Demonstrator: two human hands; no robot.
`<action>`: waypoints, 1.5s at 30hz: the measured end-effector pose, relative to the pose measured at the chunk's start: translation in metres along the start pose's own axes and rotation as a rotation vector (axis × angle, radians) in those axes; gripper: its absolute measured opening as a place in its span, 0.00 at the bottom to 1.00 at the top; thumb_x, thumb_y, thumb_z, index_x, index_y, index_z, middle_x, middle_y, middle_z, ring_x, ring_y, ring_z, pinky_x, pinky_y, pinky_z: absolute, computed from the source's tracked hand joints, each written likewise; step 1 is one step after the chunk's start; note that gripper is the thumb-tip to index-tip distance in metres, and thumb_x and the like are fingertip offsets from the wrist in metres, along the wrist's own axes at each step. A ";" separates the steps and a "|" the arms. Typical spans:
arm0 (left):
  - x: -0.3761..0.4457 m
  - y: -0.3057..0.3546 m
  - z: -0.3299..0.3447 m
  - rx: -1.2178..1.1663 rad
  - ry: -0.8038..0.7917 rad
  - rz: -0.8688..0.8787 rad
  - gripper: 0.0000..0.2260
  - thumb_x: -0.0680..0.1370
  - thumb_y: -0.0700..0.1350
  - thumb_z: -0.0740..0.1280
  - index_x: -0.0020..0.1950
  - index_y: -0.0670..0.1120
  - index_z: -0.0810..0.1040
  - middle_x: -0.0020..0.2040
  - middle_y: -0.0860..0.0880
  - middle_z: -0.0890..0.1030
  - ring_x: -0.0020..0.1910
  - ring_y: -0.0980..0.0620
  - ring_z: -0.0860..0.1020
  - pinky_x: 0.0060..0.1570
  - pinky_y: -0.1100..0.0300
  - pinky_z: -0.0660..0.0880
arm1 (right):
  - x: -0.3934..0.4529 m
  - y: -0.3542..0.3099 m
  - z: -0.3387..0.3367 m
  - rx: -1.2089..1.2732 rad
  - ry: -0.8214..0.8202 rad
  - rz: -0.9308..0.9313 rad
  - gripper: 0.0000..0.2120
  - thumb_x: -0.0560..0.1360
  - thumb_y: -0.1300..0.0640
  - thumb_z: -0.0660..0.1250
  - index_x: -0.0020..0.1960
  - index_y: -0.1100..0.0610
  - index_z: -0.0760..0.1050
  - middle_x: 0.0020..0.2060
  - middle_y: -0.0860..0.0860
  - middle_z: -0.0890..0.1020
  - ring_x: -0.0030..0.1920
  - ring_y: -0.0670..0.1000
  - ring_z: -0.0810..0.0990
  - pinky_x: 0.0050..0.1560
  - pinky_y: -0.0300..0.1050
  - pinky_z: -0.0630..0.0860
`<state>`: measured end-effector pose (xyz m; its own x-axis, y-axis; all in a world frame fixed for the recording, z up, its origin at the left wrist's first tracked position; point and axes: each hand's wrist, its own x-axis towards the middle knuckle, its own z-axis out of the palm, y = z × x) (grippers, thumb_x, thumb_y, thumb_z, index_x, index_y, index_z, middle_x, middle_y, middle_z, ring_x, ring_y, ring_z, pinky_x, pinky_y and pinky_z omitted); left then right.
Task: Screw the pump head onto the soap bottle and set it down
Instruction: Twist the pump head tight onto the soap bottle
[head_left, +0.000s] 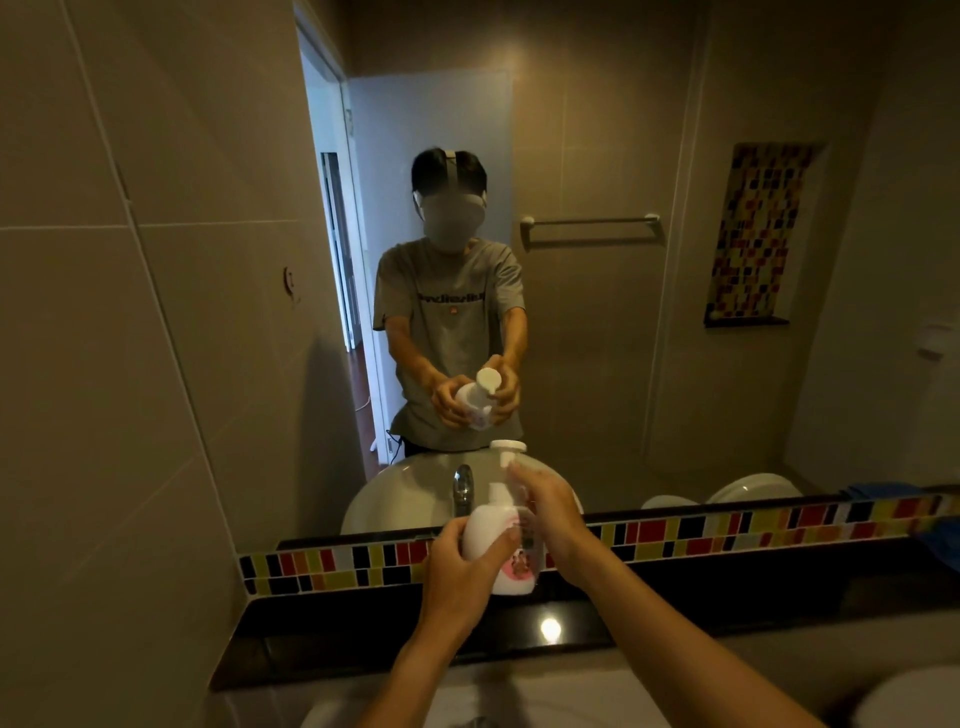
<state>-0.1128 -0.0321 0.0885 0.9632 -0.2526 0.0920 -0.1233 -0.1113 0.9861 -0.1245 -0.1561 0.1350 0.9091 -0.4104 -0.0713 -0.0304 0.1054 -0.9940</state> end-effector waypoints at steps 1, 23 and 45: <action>0.001 0.002 -0.002 -0.054 -0.022 -0.019 0.21 0.72 0.49 0.74 0.62 0.44 0.75 0.56 0.45 0.81 0.49 0.50 0.83 0.37 0.64 0.80 | 0.001 -0.004 -0.001 0.096 -0.017 0.024 0.19 0.79 0.50 0.62 0.59 0.63 0.78 0.48 0.58 0.84 0.47 0.56 0.82 0.49 0.51 0.78; 0.006 0.005 -0.022 -0.158 -0.220 -0.103 0.17 0.73 0.48 0.72 0.60 0.48 0.74 0.56 0.45 0.81 0.51 0.48 0.83 0.43 0.57 0.83 | 0.006 -0.018 -0.003 -0.042 -0.176 0.044 0.17 0.71 0.66 0.66 0.59 0.63 0.79 0.47 0.59 0.83 0.45 0.56 0.81 0.45 0.49 0.79; -0.004 0.007 -0.018 -0.216 -0.275 -0.081 0.17 0.70 0.49 0.73 0.58 0.48 0.78 0.53 0.44 0.85 0.50 0.46 0.85 0.45 0.56 0.83 | 0.008 -0.014 -0.008 0.010 -0.278 0.148 0.17 0.65 0.52 0.68 0.51 0.60 0.77 0.46 0.59 0.81 0.46 0.57 0.79 0.51 0.53 0.74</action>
<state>-0.1134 -0.0142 0.0980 0.8638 -0.5038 0.0004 0.0327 0.0568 0.9978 -0.1203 -0.1681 0.1474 0.9740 -0.1267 -0.1880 -0.1678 0.1545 -0.9736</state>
